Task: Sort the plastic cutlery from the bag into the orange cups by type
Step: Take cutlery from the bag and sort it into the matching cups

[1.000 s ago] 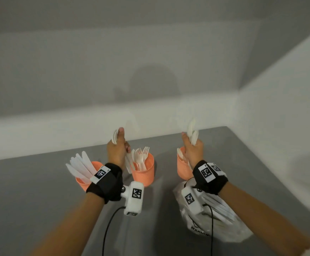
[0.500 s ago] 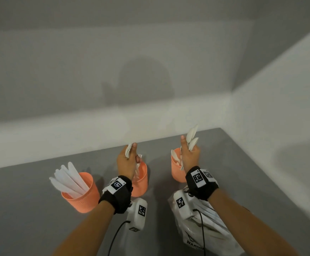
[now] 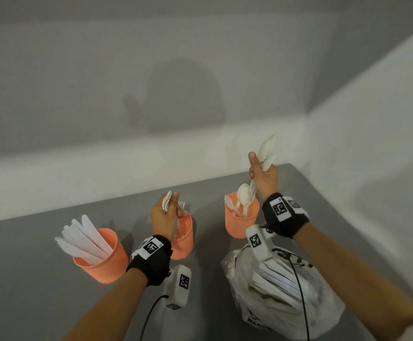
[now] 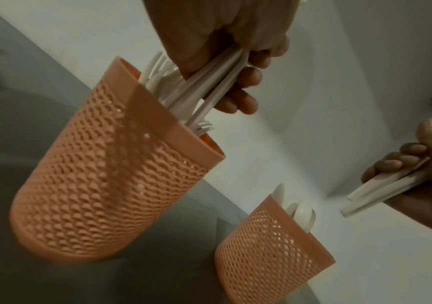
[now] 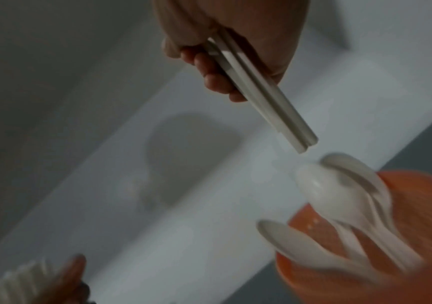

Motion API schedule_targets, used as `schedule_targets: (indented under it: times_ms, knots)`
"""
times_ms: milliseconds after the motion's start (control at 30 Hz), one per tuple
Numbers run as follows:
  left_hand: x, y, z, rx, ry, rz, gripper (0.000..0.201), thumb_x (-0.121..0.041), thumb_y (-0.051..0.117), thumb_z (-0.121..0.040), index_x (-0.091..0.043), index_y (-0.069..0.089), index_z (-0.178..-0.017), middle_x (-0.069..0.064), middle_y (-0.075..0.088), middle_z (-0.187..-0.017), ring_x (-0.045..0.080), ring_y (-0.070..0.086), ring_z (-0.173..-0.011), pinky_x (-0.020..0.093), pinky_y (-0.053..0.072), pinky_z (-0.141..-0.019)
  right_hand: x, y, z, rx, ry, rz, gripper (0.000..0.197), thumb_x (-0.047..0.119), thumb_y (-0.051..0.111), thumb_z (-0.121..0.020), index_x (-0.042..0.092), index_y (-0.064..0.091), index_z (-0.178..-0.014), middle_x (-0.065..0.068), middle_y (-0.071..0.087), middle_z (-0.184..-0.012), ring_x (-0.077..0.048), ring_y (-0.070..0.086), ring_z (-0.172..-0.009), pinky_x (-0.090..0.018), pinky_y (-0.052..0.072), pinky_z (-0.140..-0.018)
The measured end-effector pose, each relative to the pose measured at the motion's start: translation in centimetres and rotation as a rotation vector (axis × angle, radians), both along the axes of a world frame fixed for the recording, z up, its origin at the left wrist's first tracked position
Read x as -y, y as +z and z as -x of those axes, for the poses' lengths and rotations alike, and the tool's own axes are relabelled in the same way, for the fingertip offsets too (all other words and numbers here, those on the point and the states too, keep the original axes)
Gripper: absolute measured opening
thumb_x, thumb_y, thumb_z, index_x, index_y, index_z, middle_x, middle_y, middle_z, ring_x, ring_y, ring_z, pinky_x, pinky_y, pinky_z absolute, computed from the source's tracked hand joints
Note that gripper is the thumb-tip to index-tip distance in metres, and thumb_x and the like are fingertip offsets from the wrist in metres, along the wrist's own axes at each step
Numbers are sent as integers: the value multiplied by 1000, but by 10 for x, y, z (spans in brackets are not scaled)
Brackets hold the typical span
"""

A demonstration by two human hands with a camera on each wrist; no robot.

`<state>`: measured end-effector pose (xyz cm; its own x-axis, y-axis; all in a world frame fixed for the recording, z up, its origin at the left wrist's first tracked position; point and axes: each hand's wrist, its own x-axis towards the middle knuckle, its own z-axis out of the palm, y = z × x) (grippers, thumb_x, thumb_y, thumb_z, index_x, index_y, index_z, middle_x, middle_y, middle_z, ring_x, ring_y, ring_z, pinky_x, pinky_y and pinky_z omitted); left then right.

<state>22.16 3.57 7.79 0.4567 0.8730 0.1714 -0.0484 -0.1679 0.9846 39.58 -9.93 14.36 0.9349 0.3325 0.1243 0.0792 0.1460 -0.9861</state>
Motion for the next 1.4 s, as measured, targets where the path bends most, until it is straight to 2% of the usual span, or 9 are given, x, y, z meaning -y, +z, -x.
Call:
schedule_targets:
  times_ms: [300,433,567,700,833,1067,1200,1300,1400]
  knots:
    - [6,-13,2,-27,-5,-36,34,-19,53,-93,0,49,-65,12,51,-50,21,50,-48,36,46,-60,-3,-74,8,-111,170,315,33,34,67,-84,6,53,-71,-2,49,-51,-12,46,-42,-34,48,-53]
    - [7,-14,5,-76,9,-90,26,-24,59,-89,-14,47,-68,10,54,-55,27,53,-53,41,47,-61,9,-69,6,-27,138,406,27,22,68,-83,14,53,-63,0,53,-53,-1,49,-38,-19,43,-49]
    - [5,-12,5,-177,-37,-276,18,-15,62,-86,-27,53,-77,5,62,-72,26,60,-68,37,49,-68,12,-66,7,89,67,392,21,8,67,-79,6,59,-99,-3,59,-73,-13,57,-65,-28,48,-68]
    - [3,-13,11,-393,-149,-650,19,-8,48,-90,-2,64,-96,12,63,-94,20,57,-84,21,41,-80,9,-64,12,314,28,392,40,1,56,-78,12,53,-116,1,50,-85,-13,51,-79,-18,40,-74]
    - [4,-16,14,-715,-197,-924,42,-21,36,-84,3,67,-98,19,68,-99,37,66,-94,44,51,-85,6,-75,13,523,212,715,60,30,27,-80,2,53,-126,-15,49,-128,-29,47,-117,-30,36,-99]
    - [13,2,16,-891,-144,-929,64,-42,21,-90,-1,51,-129,22,50,-135,38,38,-134,48,15,-112,5,-38,7,518,356,1203,53,35,22,-100,12,18,-148,-8,12,-158,-24,5,-146,-50,6,-116]
    - [42,23,15,-588,-255,-863,48,-32,37,-93,-3,48,-130,19,49,-134,35,45,-127,36,30,-108,33,2,15,400,373,936,49,33,32,-100,8,35,-142,-12,36,-150,-25,30,-140,-36,21,-113]
    - [70,28,11,-439,-395,-719,29,-14,52,-88,-7,55,-117,10,55,-120,25,53,-112,20,34,-94,62,21,33,423,342,762,28,21,51,-94,-1,66,-104,-19,69,-104,-32,64,-97,-40,48,-92]
    - [102,20,4,-432,-513,-598,14,-10,58,-85,-7,64,-98,4,53,-100,23,54,-99,16,30,-79,97,18,58,372,538,850,22,20,61,-87,0,69,-87,-13,71,-77,-18,65,-64,-29,55,-67]
